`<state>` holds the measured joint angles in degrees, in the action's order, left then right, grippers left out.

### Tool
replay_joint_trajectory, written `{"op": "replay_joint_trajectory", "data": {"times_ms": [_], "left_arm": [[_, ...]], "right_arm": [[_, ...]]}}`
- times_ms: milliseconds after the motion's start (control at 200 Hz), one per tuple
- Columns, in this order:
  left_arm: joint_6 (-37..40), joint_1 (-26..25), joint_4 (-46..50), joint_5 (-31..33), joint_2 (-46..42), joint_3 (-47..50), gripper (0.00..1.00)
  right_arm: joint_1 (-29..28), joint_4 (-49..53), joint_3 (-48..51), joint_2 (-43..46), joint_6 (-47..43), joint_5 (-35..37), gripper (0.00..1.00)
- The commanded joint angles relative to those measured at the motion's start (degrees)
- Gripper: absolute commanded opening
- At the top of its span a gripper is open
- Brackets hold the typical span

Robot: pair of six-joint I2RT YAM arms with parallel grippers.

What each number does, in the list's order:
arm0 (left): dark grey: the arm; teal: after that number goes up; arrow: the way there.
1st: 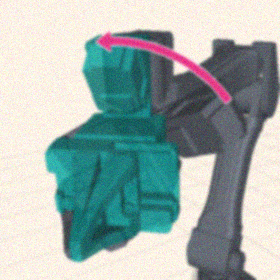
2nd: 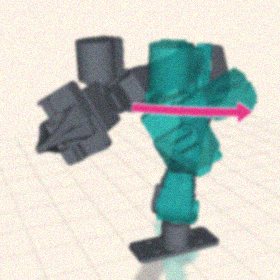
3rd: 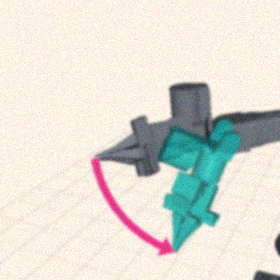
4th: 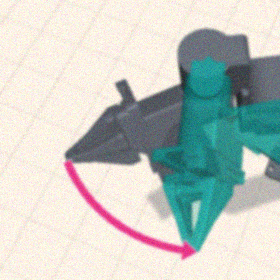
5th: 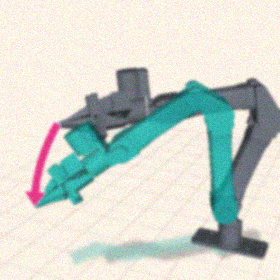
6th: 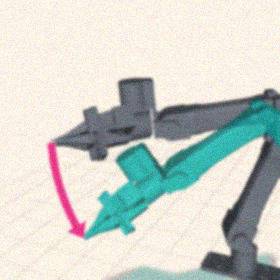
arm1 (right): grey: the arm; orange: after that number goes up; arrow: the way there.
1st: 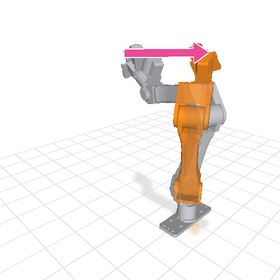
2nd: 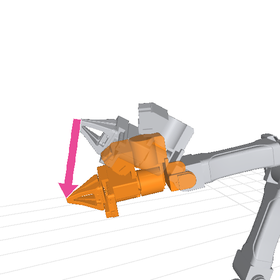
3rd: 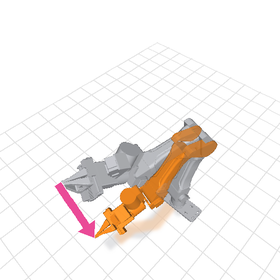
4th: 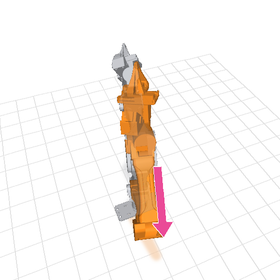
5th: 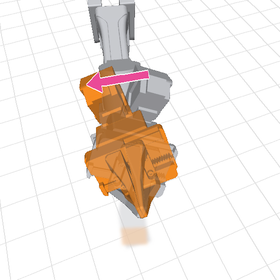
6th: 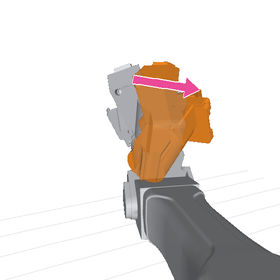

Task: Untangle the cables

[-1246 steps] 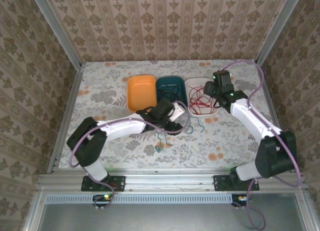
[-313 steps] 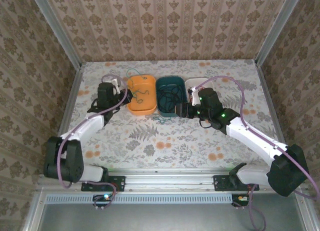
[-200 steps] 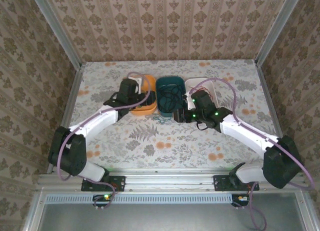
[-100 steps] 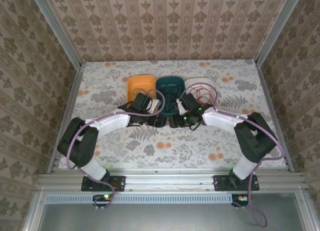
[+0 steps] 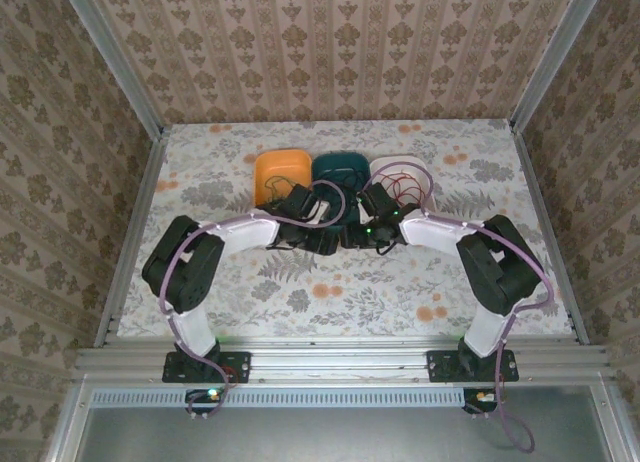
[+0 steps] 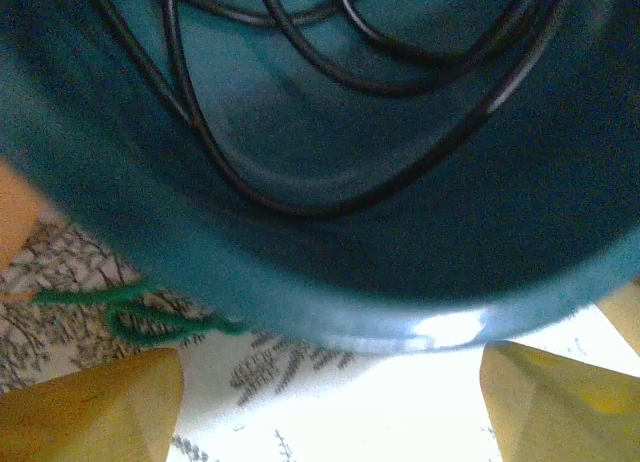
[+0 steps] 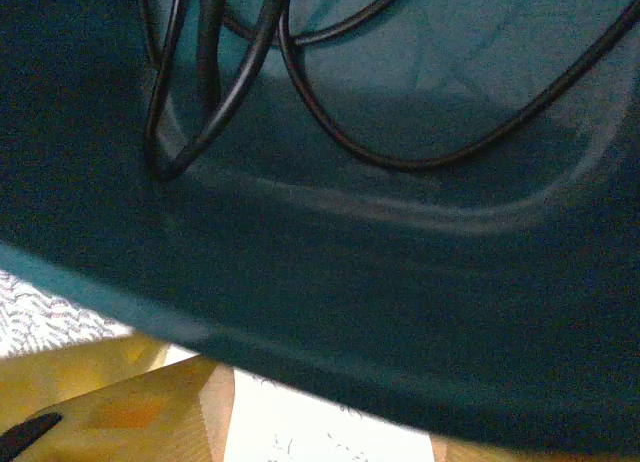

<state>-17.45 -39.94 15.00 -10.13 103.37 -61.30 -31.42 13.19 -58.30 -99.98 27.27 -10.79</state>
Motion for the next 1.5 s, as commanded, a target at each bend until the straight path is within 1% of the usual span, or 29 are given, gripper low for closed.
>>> {"op": "replay_joint_trajectory", "data": {"times_ms": [0, 145, 240, 390, 545, 680, 750, 870, 965, 1060, 1155, 1275, 1365, 1420, 1440, 1495], "left_arm": [[0.4, -1.07, -0.45, 7.34, 2.21, -2.24, 0.73], [-2.34, -2.37, -3.05, 11.04, 3.47, -2.0, 0.63], [-1.42, -3.58, -2.26, 11.88, 4.25, -2.77, 0.54], [2.78, -5.2, -0.44, 10.87, 3.88, -3.49, 0.28], [5.18, -5.39, 1.17, 7.45, 2.1, -2.21, 0.0], [6.2, -5.41, 0.86, 3.32, -2.78, 1.19, 0.0], [6.2, -5.4, 0.13, 0.4, -6.06, 3.06, 0.0], [5.06, -5.08, 0.3, -2.58, -10.54, 4.54, 0.0], [3.31, -3.67, 1.63, -5.59, -12.08, 4.2, 0.0], [1.42, -1.49, 2.13, -10.39, -12.7, 3.9, 0.0], [-0.24, 1.17, 0.35, -16.62, -14.02, 4.93, 0.0], [-0.44, 3.37, -4.02, -22.02, -17.63, 8.0, 0.0], [-0.39, 4.4, -7.05, -25.73, -20.33, 10.09, 0.0], [-0.32, 4.69, -8.45, -26.34, -21.74, 11.11, 0.0], [-0.3, 4.7, -8.96, -28.01, -22.32, 11.46, 0.0], [-0.28, 4.7, -10.11, -28.23, -23.63, 12.35, 0.0]], "right_arm": [[-0.13, -0.59, 1.87, 4.36, 0.46, -0.21, 0.53], [0.13, 0.01, 3.73, 6.61, -0.45, -0.55, 0.53], [0.13, 0.45, 4.68, 7.89, -0.98, -0.64, 0.53], [0.22, 0.95, 5.95, 9.61, -1.67, -0.99, 0.52], [0.13, 0.38, 7.3, 11.07, -2.17, -2.14, 0.52], [-0.04, -1.54, 8.27, 12.26, -3.42, -6.68, 0.52], [-0.49, -2.02, 7.58, 12.12, -4.59, -10.21, 0.52], [-1.9, -2.14, 5.91, 11.24, -6.73, -14.79, 0.51], [-2.84, -2.35, 4.92, 11.47, -7.87, -17.34, 0.51], [-3.12, -3.28, 4.76, 12.68, -7.83, -18.94, 0.52], [-3.04, -4.75, 5.28, 14.37, -6.68, -18.36, 0.52], [-2.29, -7.45, 6.76, 16.27, -4.44, -17.47, 0.52], [-0.51, -11.19, 7.97, 17.14, -1.35, -20.24, 0.51], [0.48, -13.46, 8.29, 17.27, 0.59, -22.51, 0.5], [0.77, -14.2, 8.37, 17.36, 1.25, -23.47, 0.49], [1.33, -16.14, 8.38, 17.53, 2.84, -25.68, 0.49]]}}
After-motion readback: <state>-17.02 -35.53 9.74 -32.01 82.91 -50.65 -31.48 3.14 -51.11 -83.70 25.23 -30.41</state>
